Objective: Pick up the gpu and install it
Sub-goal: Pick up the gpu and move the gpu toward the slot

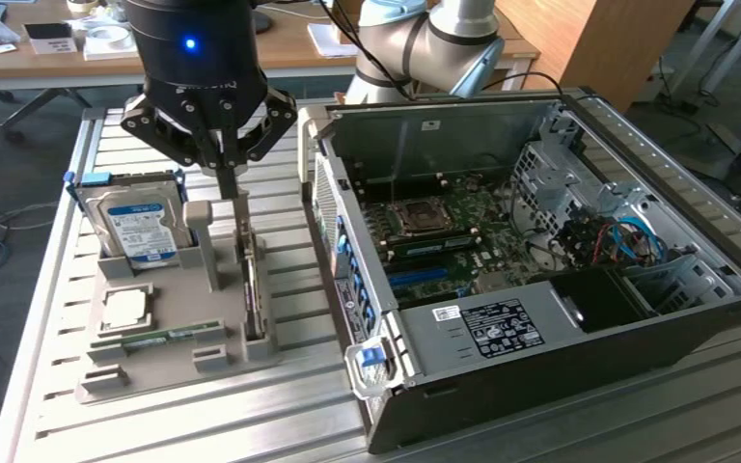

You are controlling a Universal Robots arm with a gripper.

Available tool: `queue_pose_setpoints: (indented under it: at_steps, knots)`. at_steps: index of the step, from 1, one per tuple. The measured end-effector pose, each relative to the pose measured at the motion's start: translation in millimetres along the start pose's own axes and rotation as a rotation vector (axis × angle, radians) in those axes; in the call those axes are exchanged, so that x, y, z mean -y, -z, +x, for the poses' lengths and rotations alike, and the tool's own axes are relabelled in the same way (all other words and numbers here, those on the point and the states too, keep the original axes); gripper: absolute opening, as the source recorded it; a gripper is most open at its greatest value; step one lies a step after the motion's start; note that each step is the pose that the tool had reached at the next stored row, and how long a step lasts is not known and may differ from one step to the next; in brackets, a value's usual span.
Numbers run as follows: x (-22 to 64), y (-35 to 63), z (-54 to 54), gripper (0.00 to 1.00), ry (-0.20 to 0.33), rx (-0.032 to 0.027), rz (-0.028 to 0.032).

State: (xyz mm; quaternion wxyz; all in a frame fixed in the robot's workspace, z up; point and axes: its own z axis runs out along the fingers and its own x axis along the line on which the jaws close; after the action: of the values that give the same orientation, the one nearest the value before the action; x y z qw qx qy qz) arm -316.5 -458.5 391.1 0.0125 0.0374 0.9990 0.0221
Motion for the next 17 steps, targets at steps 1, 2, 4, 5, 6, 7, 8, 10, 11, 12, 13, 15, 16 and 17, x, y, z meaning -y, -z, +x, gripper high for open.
queue_pose_setpoints:
  at_steps: [1,2,4,5,6,7,8,10,11,12,13,15,16,17]
  knots:
    - [0.0,0.0,0.0,0.11,0.000,0.0000,0.0000]
    - [0.0,0.0,0.0,0.11,0.000,0.0000,0.0000]
    - [0.0,0.0,0.0,0.11,0.000,0.0000,0.0000]
    - [0.0,0.0,0.0,0.11,0.000,0.0000,0.0000]
    - [0.0,0.0,0.0,0.12,0.000,0.0000,0.0000]
    - [0.0,0.0,0.0,0.12,0.000,0.0000,0.0000]
    - [0.0,0.0,0.0,0.17,0.000,0.0000,0.0000]
    - [0.0,0.0,0.0,0.23,0.000,0.0000,0.0000]
    - [0.0,0.0,0.0,0.23,0.000,0.0000,0.0000]
    - [0.0,0.0,0.0,0.29,0.000,0.0000,0.0000]
    - [0.0,0.0,0.0,0.35,0.000,0.0000,0.0000]
    - [0.0,0.0,0.0,0.41,0.000,0.0000,0.0000]
    - [0.0,0.0,0.0,0.47,0.000,0.0000,0.0000]
    - [0.0,0.0,0.0,0.47,0.000,0.0001,0.0000]
